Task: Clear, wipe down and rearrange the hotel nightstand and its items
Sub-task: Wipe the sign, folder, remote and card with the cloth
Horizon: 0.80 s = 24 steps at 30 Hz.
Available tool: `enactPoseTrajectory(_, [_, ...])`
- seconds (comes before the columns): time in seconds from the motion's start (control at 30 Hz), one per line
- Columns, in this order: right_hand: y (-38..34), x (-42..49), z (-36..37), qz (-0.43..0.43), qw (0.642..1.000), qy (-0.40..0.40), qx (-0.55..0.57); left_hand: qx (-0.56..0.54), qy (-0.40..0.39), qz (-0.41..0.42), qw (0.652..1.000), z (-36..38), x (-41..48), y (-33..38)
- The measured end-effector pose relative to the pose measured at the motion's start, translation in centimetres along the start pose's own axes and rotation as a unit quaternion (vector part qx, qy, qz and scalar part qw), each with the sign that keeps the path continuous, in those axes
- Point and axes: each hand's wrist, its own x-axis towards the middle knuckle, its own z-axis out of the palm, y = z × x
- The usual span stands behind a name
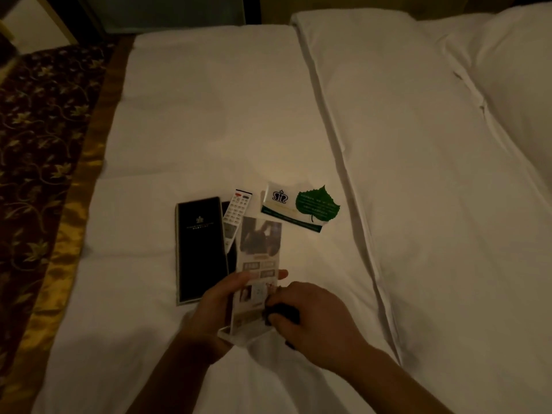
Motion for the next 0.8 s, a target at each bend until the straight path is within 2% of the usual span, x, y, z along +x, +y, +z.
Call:
enactPoseTrajectory(0.07, [0.0,0.0,-0.1,0.010,1.000,0.017,0.014,-0.007,0.008,0.006,1.000,0.0,0.1,0.0])
enactPoseTrajectory(0.17, [-1.4,-0.2,0.0,-0.051,0.995,0.048,0.076,-0.018,0.024,-0.006,1.000,0.6,0.4,-0.1])
enactPoseTrajectory(0.27, [-2.3,-0.3,-0.1,-0.100,0.989,0.041,0.105,-0.032,0.029,-0.014,0.999,1.0,0.3,-0.2])
enactPoseTrajectory(0.33, [-1.5,0.1,-0.2,-0.069,0.993,0.054,0.076,-0.078,0.005,-0.024,0.997,0.9,0.0,-0.1])
enactPoseTrajectory(0.43, [-0.3,0.5,-0.4,0.005,0.993,0.117,0.019,-0.108,-0.023,-0.043,0.993,0.5,-0.5,-0.3])
enactPoseTrajectory(0.5, [-0.9,0.6,-0.2,-0.034,0.990,0.133,0.038,-0.128,-0.016,-0.063,0.990,0.2,-0.3,-0.9])
enactPoseTrajectory(0.6, [-2.3,0.7,0.7,-0.149,0.983,0.102,-0.029,-0.173,-0.018,-0.100,0.980,0.2,-0.1,-1.7])
enactPoseTrajectory(0.63, [-2.2,1.1,0.7,-0.157,0.981,0.107,-0.046,-0.168,-0.017,-0.100,0.981,0.1,-0.1,-2.0])
enactPoseTrajectory(0.7, [-1.5,2.5,0.1,-0.103,0.981,0.155,-0.055,-0.113,0.004,-0.098,0.989,0.0,-0.1,-2.2])
enactPoseTrajectory(0.8, [0.0,3.4,-0.7,0.002,0.976,0.214,-0.042,-0.021,-0.015,-0.124,0.992,0.2,-0.2,-2.3])
